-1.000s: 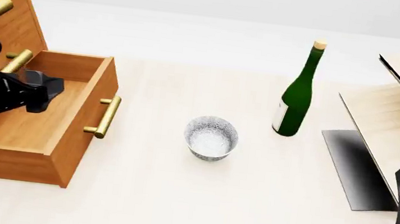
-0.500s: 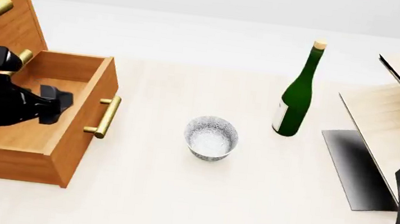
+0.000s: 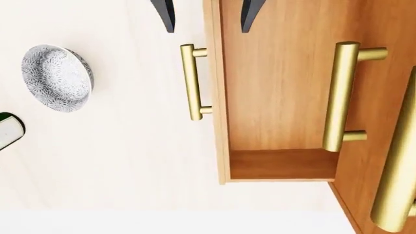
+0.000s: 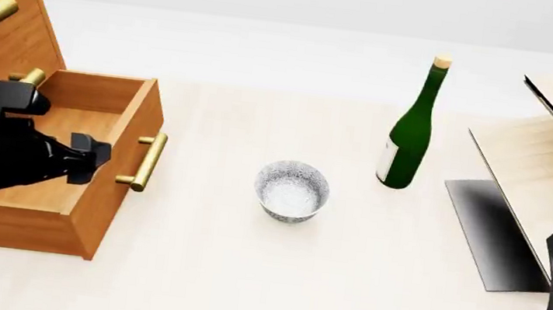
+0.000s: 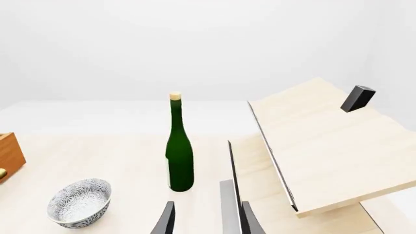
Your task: Put the bowl in the bottom drawer of the cabinet and close it.
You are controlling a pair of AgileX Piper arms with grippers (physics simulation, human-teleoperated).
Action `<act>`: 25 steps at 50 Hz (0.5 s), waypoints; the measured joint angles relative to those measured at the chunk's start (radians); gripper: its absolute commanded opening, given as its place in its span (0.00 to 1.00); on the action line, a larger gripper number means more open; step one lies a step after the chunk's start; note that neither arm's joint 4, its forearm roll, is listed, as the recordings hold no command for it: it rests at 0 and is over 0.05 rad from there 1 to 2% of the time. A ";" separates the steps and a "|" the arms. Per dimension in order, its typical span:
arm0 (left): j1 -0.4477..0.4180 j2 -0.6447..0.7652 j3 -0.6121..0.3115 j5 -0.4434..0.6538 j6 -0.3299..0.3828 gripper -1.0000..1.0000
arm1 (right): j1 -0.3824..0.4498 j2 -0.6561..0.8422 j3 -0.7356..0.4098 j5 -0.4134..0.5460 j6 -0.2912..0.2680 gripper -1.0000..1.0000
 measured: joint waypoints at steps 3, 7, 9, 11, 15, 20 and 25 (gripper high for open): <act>-0.003 0.013 0.001 -0.010 -0.002 1.00 | 0.000 0.000 0.000 0.000 0.000 1.00; -0.007 0.030 0.003 -0.022 -0.003 1.00 | 0.000 0.000 0.000 0.000 0.000 1.00; -0.009 0.037 0.003 -0.028 -0.005 1.00 | 0.000 0.000 0.000 0.000 0.000 1.00; -0.011 0.044 0.004 -0.033 -0.007 1.00 | 0.000 0.000 0.000 0.000 0.000 1.00; -0.015 0.059 0.005 -0.043 -0.009 1.00 | 0.000 0.000 0.000 0.000 0.000 1.00; -0.020 0.078 0.007 -0.053 -0.013 1.00 | 0.000 0.000 0.000 0.000 0.000 1.00; -0.023 0.096 0.010 -0.064 -0.018 1.00 | 0.000 0.000 0.000 0.000 0.000 1.00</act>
